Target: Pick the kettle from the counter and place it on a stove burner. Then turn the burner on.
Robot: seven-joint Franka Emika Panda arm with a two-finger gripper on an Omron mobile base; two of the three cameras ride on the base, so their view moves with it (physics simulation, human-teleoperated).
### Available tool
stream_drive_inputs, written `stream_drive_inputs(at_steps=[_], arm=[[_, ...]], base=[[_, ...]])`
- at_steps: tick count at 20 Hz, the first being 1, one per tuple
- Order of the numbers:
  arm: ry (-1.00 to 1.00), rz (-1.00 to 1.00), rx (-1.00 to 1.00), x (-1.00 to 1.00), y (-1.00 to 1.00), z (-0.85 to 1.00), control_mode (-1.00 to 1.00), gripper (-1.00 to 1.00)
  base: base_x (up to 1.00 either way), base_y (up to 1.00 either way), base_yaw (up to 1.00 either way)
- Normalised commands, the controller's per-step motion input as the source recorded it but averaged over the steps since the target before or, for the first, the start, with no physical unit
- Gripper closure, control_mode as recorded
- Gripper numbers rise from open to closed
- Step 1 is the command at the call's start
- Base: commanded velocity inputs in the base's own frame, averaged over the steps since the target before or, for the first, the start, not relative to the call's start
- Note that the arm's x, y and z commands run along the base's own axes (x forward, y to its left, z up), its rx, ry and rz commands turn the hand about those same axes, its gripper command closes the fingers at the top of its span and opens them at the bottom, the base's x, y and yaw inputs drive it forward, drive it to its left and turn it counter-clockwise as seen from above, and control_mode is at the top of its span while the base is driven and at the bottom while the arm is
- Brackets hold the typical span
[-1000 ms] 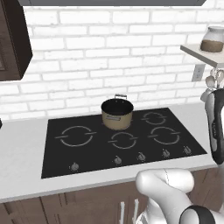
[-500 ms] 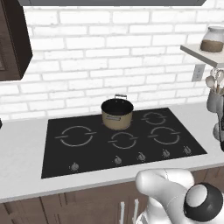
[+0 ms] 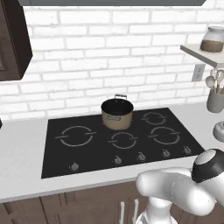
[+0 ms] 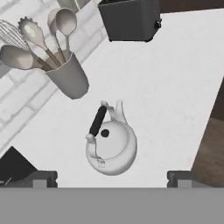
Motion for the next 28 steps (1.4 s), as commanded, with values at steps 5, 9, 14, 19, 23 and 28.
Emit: stream_drive_inputs(at_steps=[5, 9, 14, 19, 23, 28], arm=[[0.15, -0.02, 0.01, 0.12, 0.0, -0.12, -1.0, -1.0], [0.11, -0.01, 0.03, 0.2, 0.0, -0.21, -1.0, -1.0], [0.02, 0.0, 0.13, 0.12, 0.0, -0.32, -1.0, -1.0], [0.01, 0.0, 0.08, 0.06, 0.0, -0.07, -1.0, -1.0], [0.03, 0.0, 0.0, 0.2, -0.04, -0.13, -1.0, -1.0], [0.1, 0.0, 0.0, 0.16, -0.09, -0.01, -1.0, -1.0]], base=[[0.0, 0.0, 0.0], [0.0, 0.0, 0.0], [0.0, 0.0, 0.0], [0.0, 0.0, 0.0], [0.0, 0.0, 0.0], [0.0, 0.0, 0.0]])
